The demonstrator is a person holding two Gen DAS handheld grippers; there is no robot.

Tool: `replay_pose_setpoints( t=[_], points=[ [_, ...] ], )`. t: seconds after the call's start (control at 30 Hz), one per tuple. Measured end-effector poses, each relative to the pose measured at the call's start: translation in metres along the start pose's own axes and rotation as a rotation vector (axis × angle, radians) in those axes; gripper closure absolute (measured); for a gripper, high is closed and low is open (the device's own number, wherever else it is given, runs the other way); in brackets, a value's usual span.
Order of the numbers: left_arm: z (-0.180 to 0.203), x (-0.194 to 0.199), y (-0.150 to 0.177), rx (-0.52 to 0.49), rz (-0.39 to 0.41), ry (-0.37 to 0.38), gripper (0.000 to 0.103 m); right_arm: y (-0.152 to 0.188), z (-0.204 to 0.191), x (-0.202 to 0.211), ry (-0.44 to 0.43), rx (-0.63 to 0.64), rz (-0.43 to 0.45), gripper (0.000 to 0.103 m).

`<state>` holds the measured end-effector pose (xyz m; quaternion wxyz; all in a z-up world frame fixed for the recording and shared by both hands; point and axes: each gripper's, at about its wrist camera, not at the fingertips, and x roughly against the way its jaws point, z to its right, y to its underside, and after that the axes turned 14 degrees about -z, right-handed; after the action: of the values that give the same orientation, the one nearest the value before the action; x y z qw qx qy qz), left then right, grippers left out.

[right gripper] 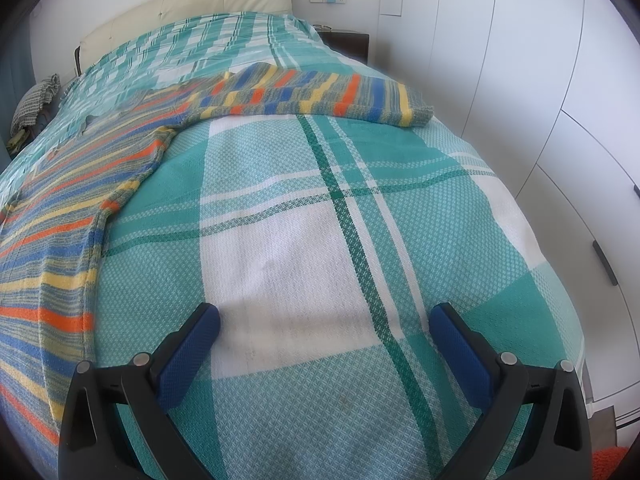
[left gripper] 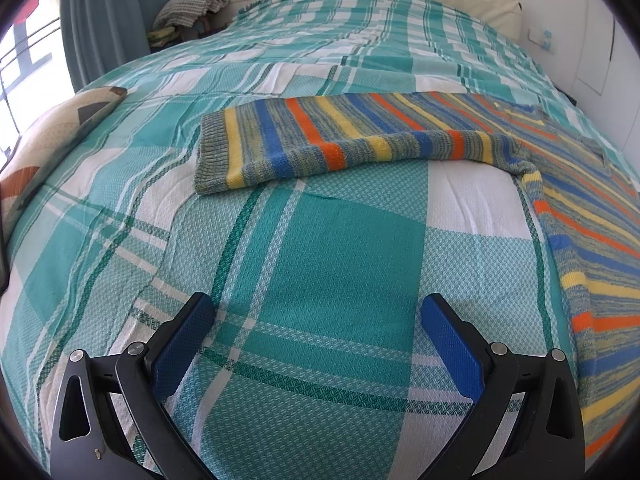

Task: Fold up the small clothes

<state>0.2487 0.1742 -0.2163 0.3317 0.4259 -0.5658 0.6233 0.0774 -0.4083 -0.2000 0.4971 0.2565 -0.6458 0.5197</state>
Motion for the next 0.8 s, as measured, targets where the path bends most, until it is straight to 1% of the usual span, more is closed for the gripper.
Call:
replay_pose_setpoints(
  t=[0.8],
  points=[
    [-0.0002,0.0000,0.0002,0.000,0.000,0.000,0.000,0.0015,-0.0010,0.0004,0.002,0.000,0.002,0.000]
  ],
)
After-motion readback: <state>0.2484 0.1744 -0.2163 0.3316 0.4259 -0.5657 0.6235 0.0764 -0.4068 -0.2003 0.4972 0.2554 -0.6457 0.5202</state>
